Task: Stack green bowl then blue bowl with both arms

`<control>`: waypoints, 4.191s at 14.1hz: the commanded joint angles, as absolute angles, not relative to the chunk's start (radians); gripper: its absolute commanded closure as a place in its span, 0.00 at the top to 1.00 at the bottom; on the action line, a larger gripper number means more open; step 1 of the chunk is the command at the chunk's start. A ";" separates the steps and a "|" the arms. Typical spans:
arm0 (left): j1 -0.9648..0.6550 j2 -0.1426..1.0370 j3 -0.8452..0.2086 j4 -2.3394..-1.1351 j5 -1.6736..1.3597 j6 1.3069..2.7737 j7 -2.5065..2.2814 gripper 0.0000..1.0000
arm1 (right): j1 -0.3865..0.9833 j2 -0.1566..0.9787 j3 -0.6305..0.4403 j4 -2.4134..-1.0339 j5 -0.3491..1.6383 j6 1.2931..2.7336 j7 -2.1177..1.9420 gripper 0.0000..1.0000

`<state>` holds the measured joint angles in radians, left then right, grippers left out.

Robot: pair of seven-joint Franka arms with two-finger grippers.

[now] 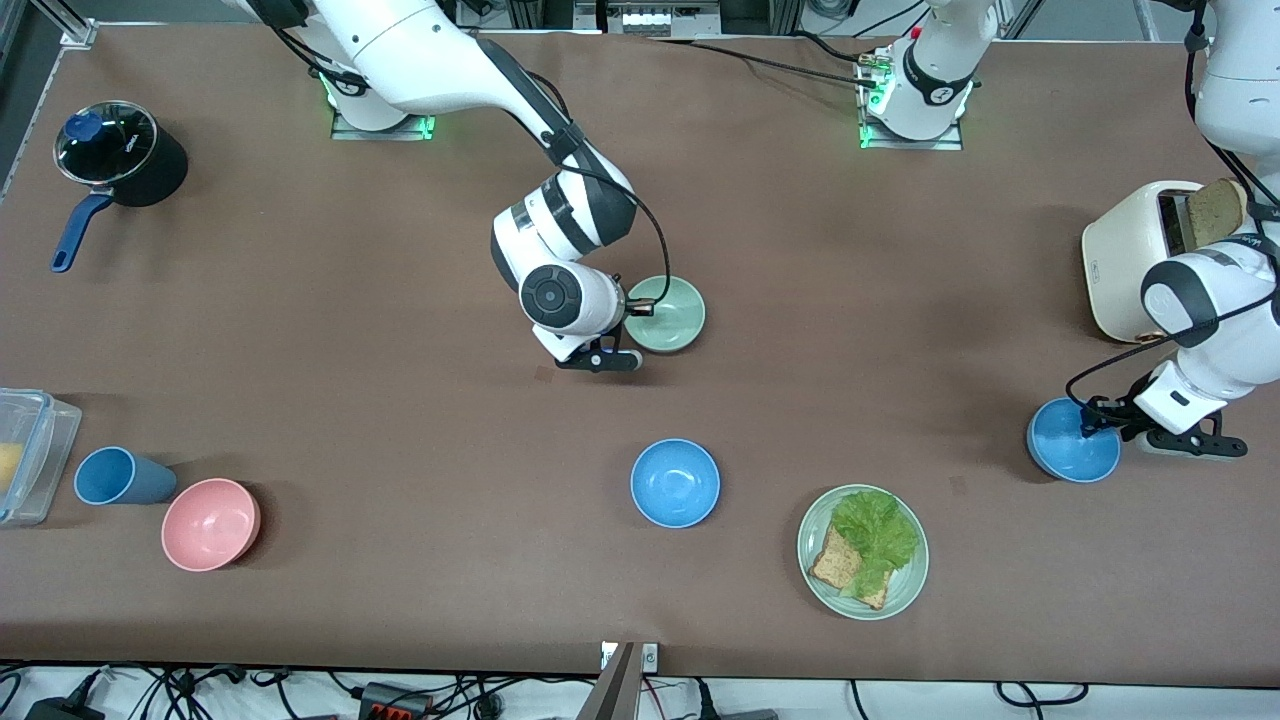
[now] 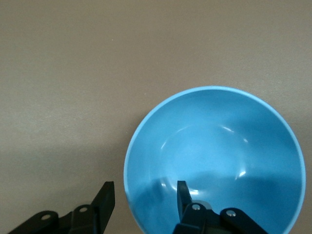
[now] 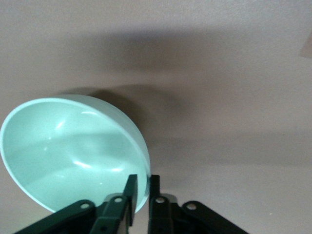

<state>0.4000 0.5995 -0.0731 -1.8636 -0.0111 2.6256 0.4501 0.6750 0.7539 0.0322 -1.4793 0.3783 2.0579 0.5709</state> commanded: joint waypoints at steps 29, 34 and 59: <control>0.203 0.359 -0.755 -1.856 -0.135 2.139 -0.679 0.01 | -0.001 0.229 -0.052 -1.440 0.124 1.781 0.094 1.00; 0.072 0.380 -0.749 -1.988 -0.048 2.406 -0.935 0.02 | -0.003 0.173 -0.072 -1.433 0.034 1.703 0.017 1.00; 0.029 0.491 -0.749 -2.056 0.551 2.514 -1.339 0.45 | -0.011 -0.020 -0.067 -1.697 -0.017 1.720 -0.017 1.00</control>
<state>0.0114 0.4970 -0.7417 -2.0461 0.5086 2.5133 -1.2967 -0.0068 -0.0026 -0.0751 -1.6897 -0.0047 1.7339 -0.0180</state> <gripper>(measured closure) 0.670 0.000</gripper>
